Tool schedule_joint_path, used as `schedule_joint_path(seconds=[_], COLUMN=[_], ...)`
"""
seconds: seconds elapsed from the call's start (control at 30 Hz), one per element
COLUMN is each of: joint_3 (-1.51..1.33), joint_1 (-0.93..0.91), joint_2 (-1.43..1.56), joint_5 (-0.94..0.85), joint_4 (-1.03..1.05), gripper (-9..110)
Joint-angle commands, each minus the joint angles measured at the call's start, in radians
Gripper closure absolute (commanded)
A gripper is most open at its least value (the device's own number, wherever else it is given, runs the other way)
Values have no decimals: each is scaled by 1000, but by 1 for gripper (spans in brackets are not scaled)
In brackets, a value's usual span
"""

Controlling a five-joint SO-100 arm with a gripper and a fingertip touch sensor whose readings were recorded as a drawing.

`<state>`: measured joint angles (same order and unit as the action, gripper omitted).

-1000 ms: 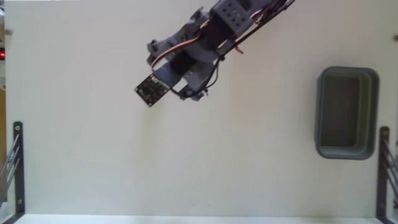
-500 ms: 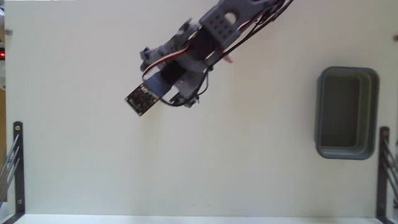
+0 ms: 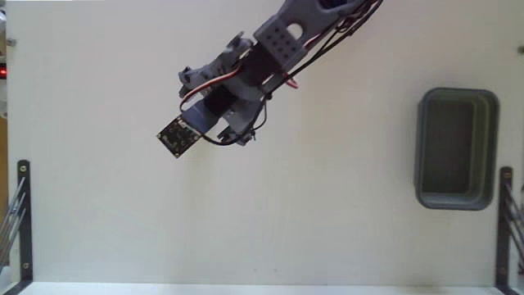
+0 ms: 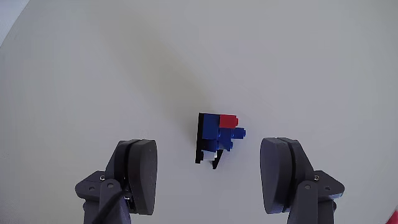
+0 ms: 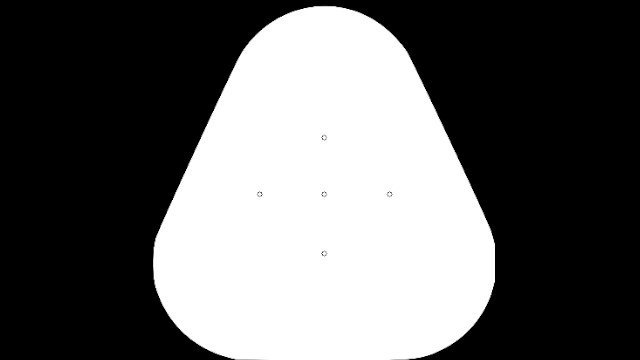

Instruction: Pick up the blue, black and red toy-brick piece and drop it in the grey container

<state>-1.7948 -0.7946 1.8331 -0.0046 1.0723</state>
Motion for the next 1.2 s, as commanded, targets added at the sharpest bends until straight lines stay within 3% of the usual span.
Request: schedule_joint_path(seconds=[0.0, 1.17], joint_3=[66, 257], joint_1=[-15, -23], joint_2=[0, -226], joint_5=[5, 5], joint_4=[-19, -53], gripper=[-9, -9])
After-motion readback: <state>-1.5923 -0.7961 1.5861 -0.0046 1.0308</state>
